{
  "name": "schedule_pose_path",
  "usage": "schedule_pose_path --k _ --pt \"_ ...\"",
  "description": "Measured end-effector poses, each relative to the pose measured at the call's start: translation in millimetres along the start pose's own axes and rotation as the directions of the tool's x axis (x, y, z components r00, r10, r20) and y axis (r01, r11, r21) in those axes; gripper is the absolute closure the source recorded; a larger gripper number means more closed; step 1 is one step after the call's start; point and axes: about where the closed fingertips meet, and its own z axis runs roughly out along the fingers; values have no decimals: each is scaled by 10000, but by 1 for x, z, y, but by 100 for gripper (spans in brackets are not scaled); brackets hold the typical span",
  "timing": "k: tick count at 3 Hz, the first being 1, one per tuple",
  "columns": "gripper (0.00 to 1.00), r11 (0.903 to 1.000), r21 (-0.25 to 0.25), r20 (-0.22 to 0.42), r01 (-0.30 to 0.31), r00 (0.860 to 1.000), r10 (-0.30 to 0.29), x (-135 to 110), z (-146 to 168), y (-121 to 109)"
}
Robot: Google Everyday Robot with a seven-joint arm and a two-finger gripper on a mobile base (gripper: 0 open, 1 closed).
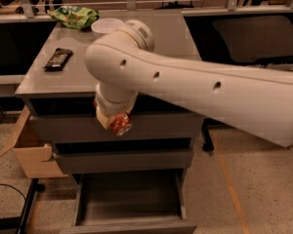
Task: Pick coke can from bottom drawer and place on counter
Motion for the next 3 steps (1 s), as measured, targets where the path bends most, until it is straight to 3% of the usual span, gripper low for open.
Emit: schedule_pose_path --k 1,3 --pt "100 9938 -751 705 822 9945 -770 15 -37 -10" --pt "100 9662 -1774 1679 1870 9731 -1575 45 -94 -17"
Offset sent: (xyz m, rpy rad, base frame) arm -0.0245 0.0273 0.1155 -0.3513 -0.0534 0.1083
